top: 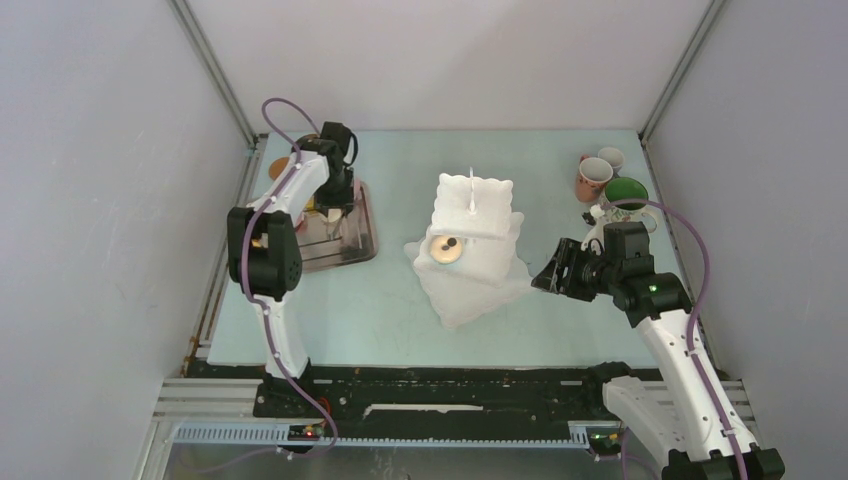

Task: Serve the afternoon tea
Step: Pick up the desert from the tray.

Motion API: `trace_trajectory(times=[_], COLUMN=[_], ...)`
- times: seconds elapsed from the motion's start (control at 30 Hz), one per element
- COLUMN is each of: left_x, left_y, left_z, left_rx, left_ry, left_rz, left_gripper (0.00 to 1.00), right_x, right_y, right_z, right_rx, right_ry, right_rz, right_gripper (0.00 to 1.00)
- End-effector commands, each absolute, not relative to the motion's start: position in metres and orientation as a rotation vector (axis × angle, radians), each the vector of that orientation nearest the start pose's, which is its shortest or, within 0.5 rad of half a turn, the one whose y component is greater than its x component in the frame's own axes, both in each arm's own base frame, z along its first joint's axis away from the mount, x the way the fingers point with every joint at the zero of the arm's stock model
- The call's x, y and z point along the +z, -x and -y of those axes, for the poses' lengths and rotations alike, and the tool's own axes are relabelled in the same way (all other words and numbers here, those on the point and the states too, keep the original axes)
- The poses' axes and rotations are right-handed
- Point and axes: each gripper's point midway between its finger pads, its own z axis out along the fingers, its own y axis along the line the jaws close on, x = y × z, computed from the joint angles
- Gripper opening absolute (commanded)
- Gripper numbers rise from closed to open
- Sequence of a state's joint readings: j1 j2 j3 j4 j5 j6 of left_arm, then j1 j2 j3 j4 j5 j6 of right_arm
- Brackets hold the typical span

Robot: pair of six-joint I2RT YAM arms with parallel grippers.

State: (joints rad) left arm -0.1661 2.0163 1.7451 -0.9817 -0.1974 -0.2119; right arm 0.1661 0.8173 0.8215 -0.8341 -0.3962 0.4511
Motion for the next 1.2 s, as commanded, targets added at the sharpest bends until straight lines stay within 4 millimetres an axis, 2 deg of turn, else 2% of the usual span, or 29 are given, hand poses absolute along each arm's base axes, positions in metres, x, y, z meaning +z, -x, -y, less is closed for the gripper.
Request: trace_trajectory(times=[0.0,0.4,0.77,0.9,1.17], left_x=[0.108,0.093,0.082,0.088,0.117], left_y=[-0.434,-0.428,-0.427,-0.428,-0.428], left_z=[0.042,0.042,0.043,0.044,0.042], left_rx=[0.165,0.164,0.157,0.148,0.141], left_ry=[0.144,0.148,0.139,0.137,0.151], left_rz=[-2.741,-2.788,-2.805,-2.79,-2.713], left_gripper=[0.49,0.51,0.47,0.35,0.23], right_x=[0.176,0.176,0.175,0.175,0.178], right_y=[-0.2,-0.2,-0.198,-0.198,-0.2], right_z=[-0.119,-0.119,-0.119,-0.119,-0.12], right_rx=[0.757,0.756,0.761,0.761,0.77], right_ry=[-0.123,-0.122,-0.125,-0.127,-0.123], right_rz=[-2.422,-2.423,-2.427,-2.424,-2.408], right_gripper=[0.57,0.57,0.57,0.57,0.57])
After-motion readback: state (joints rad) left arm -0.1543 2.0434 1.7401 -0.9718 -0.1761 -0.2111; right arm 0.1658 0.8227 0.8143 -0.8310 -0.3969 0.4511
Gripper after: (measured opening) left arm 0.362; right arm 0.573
